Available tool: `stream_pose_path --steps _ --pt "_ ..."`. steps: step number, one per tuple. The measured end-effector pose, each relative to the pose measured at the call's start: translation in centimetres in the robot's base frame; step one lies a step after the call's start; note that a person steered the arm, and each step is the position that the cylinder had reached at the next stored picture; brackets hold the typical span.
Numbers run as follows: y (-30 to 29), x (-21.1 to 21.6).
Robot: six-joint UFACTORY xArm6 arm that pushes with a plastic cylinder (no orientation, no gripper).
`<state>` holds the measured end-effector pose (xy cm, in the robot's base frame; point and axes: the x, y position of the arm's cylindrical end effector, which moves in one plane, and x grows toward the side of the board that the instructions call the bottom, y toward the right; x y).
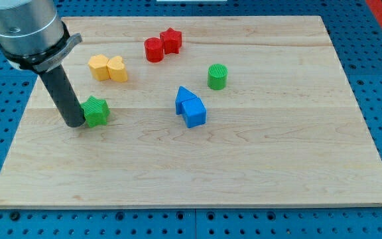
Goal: Slide the green star towards center
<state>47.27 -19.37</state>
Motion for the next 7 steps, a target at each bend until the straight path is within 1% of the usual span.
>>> stream_pose_path --steps 4,7 --pt "4.8 -2.6" --pt "9.4 -5.7"
